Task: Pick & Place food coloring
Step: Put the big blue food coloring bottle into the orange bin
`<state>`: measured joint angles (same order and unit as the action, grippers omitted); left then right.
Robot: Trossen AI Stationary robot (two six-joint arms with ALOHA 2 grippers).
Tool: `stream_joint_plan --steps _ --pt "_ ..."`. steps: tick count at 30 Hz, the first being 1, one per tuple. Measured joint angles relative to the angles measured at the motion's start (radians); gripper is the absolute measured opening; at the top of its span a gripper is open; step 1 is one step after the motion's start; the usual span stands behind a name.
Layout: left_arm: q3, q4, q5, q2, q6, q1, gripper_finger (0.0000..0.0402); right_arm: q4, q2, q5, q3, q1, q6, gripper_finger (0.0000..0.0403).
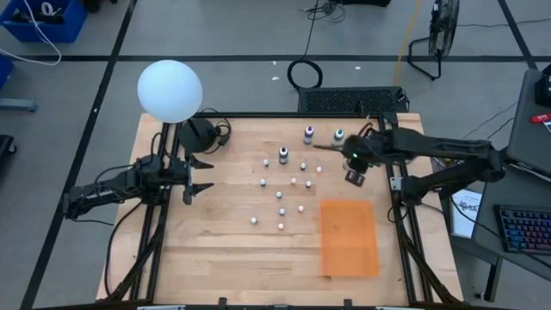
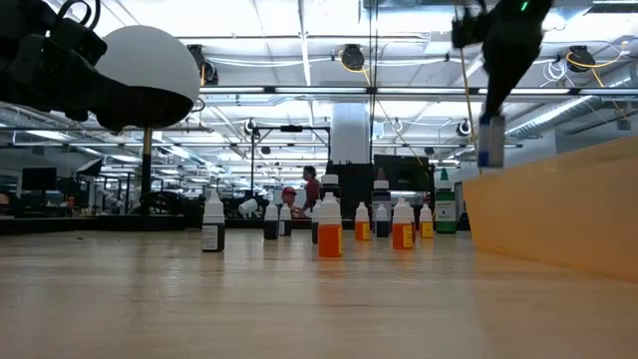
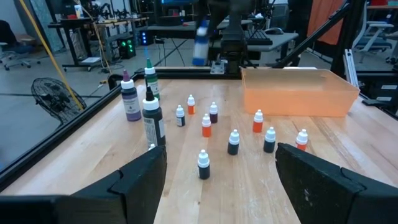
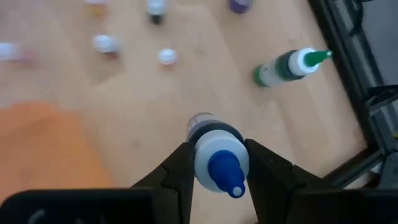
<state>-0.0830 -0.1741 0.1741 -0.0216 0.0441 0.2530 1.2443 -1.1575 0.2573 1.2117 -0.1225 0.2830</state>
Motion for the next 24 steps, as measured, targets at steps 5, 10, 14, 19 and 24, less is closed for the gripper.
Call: stream_joint_plan --steps 5,10,14,19,24 --pt "0.000 0.000 0.000 0.000 0.000 0.000 0.0299 0.117 0.062 -0.132 0.069 0.189 0.208 0.0106" --pt "0.000 0.000 0.000 0.000 0.000 0.000 0.0299 0.115 0.094 -0.183 0.051 0.375 0.397 0.0106" --pt "0.000 0.000 0.000 0.000 0.000 0.000 0.0299 0.050 0.084 -0.158 -0.001 0.500 0.497 0.0106" --pt "0.000 0.000 0.000 0.000 0.000 0.000 0.0299 -0.046 0.049 -0.096 -0.116 0.604 0.529 0.0106" --pt "0.000 0.000 0.000 0.000 0.000 0.000 0.0299 -0.050 -0.001 -0.027 -0.198 0.636 0.570 0.0106"
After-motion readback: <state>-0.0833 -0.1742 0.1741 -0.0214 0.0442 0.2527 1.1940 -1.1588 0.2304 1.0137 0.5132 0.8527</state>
